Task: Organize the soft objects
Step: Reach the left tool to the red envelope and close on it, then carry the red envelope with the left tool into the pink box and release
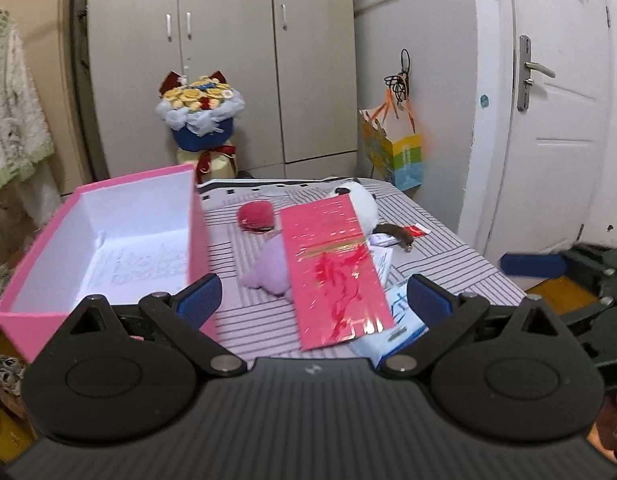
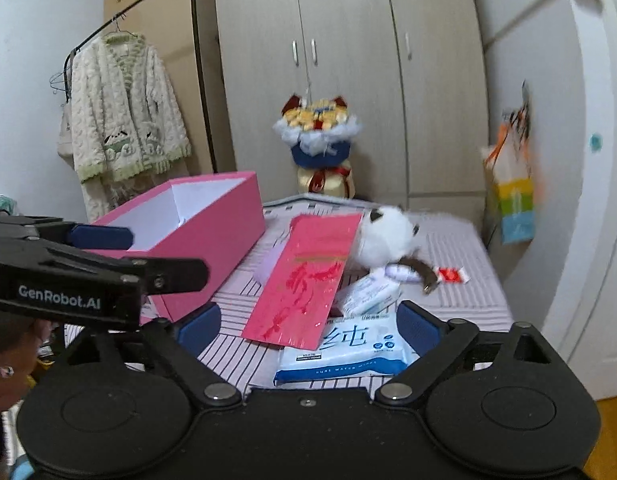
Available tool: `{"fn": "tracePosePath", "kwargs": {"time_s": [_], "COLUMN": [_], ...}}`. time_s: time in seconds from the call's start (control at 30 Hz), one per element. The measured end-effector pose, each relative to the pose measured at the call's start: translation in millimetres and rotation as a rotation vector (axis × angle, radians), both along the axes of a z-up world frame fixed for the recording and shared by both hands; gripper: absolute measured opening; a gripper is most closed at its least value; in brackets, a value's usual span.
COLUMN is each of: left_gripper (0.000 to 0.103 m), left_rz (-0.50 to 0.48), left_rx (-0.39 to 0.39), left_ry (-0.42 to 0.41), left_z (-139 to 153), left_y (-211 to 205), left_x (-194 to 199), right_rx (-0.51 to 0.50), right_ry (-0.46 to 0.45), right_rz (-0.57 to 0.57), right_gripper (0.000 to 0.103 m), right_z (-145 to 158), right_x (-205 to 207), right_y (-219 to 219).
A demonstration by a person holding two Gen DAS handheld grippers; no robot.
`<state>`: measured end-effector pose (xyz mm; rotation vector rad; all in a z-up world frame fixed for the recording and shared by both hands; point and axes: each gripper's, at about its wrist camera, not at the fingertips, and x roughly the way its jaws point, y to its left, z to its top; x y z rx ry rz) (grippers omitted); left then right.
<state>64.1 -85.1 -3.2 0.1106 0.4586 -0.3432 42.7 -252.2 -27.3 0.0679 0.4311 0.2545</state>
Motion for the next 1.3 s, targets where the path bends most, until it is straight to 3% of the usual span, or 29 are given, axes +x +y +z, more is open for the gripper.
{"fn": "tracePosePath", "kwargs": {"time_s": [0.17, 0.33, 0.4, 0.5, 0.57, 0.63, 0.8, 0.83, 0.9, 1.3], "left_gripper": [0.097, 0.096, 0.096, 0.096, 0.096, 0.096, 0.096, 0.095, 0.089, 0.086], "left_rz": [-0.047, -0.038, -0.052, -0.043, -0.015, 0.037, -0.021, -0.034, -0.043, -0.053], "left_rx": [-0.069, -0.010, -0.040, -0.111, -0.102, -0.090, -0.176, -0.189, -0.210, -0.242], "left_ry": [0.092, 0.040, 0.100, 0.211, 0.249, 0.269, 0.371, 0.382, 0.387, 0.374], "left_z": [-16.5, -32.9, -38.9, -48.7, -55.9, -63.9, -79.9, -81.5, -83.3, -82.6], "left_y": [-8.0, -32.9, -32.3, -24.2, -20.6, -20.4, -18.8, -18.4, -17.7, -16.0], "left_x": [43.5, 70.6, 85.8, 106.9, 115.9, 120.8, 129.1, 129.5, 127.7, 123.5], "right_rx": [0.012, 0.023, 0.034, 0.066, 0.103, 0.117, 0.112, 0.124, 0.122, 0.120], "right_ry": [0.038, 0.032, 0.019, 0.077, 0.098, 0.105, 0.120, 0.117, 0.116, 0.082], "right_rz": [0.066, 0.099, 0.097, 0.093, 0.107, 0.130, 0.161, 0.167, 0.160, 0.134], "right_gripper": [0.083, 0.082, 0.082, 0.080, 0.078, 0.070, 0.044, 0.044, 0.043, 0.042], "right_z": [-22.2, -43.9, -49.2, -57.0, -59.1, -60.0, -67.3, -68.1, -69.4, -69.7], "right_x": [37.6, 68.0, 76.2, 92.2, 97.5, 100.6, 108.3, 108.0, 107.9, 100.3], "right_y": [-0.5, 2.5, 3.1, -0.2, -5.4, -7.2, -2.3, -2.6, -2.9, 0.6]}}
